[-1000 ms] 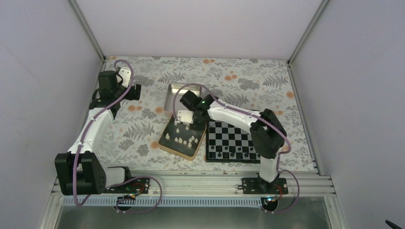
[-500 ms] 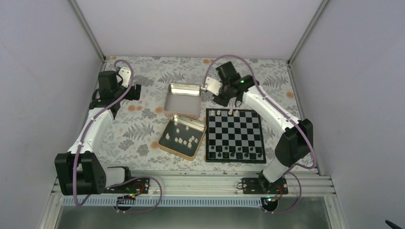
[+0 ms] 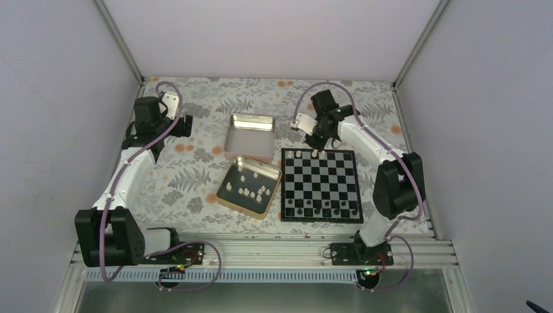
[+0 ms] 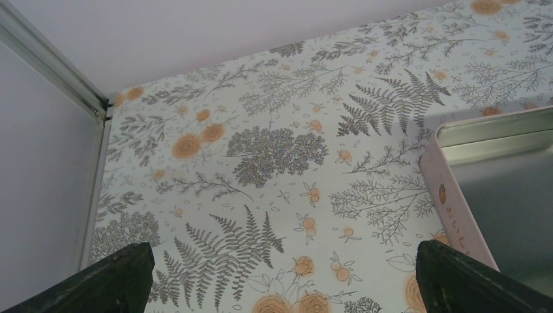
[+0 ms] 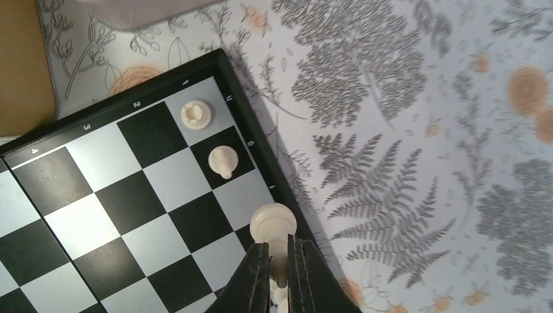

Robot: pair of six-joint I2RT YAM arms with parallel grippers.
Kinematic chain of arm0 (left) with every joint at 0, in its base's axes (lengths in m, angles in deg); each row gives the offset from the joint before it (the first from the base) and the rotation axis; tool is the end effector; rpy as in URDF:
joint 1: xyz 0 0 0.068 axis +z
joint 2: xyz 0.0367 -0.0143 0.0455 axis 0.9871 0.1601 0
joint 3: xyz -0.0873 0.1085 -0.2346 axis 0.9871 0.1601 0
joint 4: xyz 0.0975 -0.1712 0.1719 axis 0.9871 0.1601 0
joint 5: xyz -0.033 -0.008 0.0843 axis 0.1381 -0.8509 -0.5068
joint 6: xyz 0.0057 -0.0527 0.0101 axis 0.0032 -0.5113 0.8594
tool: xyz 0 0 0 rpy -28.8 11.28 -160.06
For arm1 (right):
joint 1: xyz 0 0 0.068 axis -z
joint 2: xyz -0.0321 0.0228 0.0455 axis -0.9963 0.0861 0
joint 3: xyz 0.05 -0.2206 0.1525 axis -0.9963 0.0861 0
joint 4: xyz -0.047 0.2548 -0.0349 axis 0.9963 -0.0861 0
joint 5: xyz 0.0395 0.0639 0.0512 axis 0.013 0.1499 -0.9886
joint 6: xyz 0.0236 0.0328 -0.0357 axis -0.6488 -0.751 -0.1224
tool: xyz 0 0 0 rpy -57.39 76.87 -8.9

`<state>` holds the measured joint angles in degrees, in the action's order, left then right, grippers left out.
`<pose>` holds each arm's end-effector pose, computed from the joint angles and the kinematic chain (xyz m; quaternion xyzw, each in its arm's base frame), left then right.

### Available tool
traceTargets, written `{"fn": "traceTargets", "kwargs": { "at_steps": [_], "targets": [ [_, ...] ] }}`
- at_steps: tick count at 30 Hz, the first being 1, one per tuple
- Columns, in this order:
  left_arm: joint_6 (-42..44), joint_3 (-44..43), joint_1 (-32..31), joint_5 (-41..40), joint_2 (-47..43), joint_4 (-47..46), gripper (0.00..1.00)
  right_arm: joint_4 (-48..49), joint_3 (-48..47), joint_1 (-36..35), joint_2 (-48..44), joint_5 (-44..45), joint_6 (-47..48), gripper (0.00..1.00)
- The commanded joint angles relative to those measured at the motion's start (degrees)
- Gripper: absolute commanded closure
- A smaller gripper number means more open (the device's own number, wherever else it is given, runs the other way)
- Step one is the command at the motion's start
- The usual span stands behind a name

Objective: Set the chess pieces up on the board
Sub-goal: Place the chess piece on the chessboard.

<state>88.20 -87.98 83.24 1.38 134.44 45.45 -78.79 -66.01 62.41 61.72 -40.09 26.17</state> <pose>0.2814 0.0085 0.2902 0.1056 0.8690 0.0204 0.4831 0.3207 0.1369 0.2595 -0.5319 0.8197 0.0022 0.2126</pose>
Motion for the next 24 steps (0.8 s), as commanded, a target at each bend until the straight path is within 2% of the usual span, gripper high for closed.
{"fn": "traceTargets", "kwargs": {
  "at_steps": [1, 24],
  "targets": [
    [0.6, -0.1, 0.3, 0.3, -0.6, -1.0, 0.00, 1.6, 1.7, 0.5, 2.5, -2.0, 1.1, 0.94],
    [0.5, -0.1, 0.3, 0.4, -0.5, -0.9, 0.00, 1.8, 2.6, 0.4, 8.2, -1.8, 1.1, 0.93]
  ]
}}
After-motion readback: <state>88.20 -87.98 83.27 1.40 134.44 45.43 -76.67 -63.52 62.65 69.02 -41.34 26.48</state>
